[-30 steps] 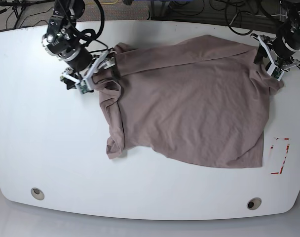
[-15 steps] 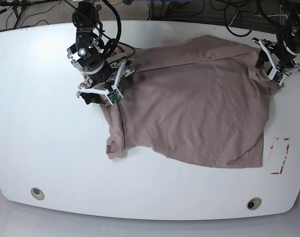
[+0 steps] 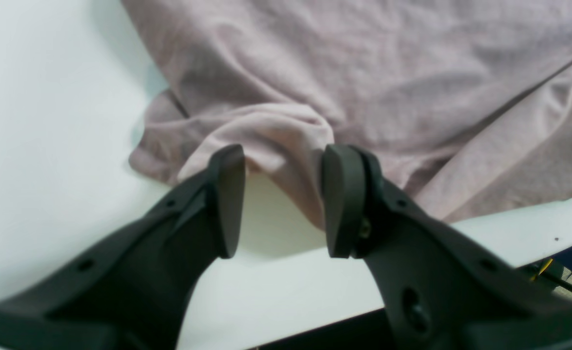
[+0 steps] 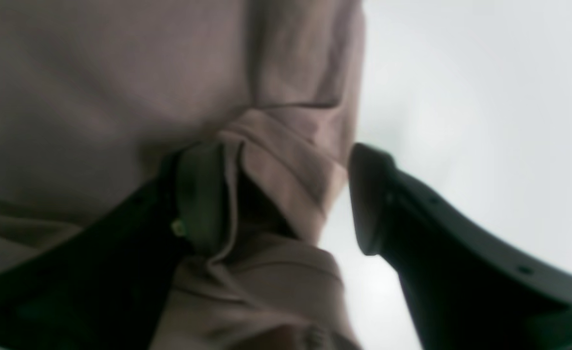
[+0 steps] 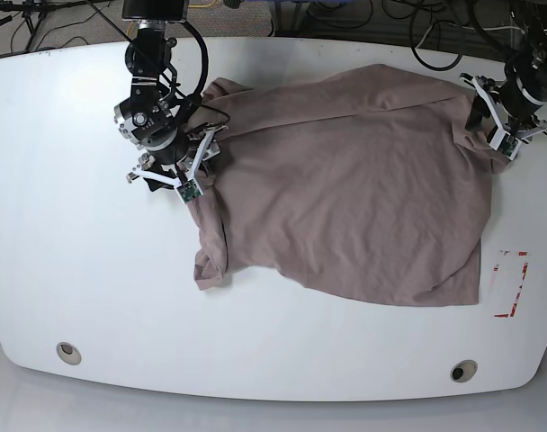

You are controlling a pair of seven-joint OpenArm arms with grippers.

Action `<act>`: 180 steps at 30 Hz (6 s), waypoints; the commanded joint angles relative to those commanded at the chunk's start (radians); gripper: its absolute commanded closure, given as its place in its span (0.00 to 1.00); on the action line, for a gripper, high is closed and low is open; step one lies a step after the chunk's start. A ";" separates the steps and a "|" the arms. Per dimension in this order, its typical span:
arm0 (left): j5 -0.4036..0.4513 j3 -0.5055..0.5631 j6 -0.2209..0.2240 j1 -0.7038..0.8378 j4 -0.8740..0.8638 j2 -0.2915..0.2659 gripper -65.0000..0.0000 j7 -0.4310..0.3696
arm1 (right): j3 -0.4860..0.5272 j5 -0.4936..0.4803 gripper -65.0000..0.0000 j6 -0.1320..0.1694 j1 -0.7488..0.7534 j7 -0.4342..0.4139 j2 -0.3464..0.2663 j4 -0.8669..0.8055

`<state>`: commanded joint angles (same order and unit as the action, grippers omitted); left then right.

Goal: Fold the T-shirt properly
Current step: 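Grasp the shirt corner with the right gripper and pull it outward, then regrasp the shirt edge with the right gripper near the collar, then release and regrasp the shirt edge with the left gripper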

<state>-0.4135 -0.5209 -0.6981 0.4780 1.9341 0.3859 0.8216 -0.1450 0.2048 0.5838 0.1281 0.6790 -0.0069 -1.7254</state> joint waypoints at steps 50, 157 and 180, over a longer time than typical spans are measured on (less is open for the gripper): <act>0.000 0.000 0.000 -0.020 -0.005 0.000 0.61 0.000 | -0.287 0.003 1.00 0.002 -0.066 0.060 -0.041 -0.129; 0.002 0.000 0.000 -0.132 -0.009 -0.003 0.61 0.000 | -0.609 -0.789 0.98 -0.140 0.201 0.347 0.164 -0.147; -0.055 -0.077 0.000 -0.321 -0.341 -0.029 0.18 0.110 | -0.594 -0.786 1.00 -0.140 0.204 0.347 0.164 -0.150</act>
<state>-0.4687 -0.5976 -0.6981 0.1573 1.5934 0.3567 0.9321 -0.7388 -0.5808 0.4442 0.3322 1.0257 0.1571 -1.8757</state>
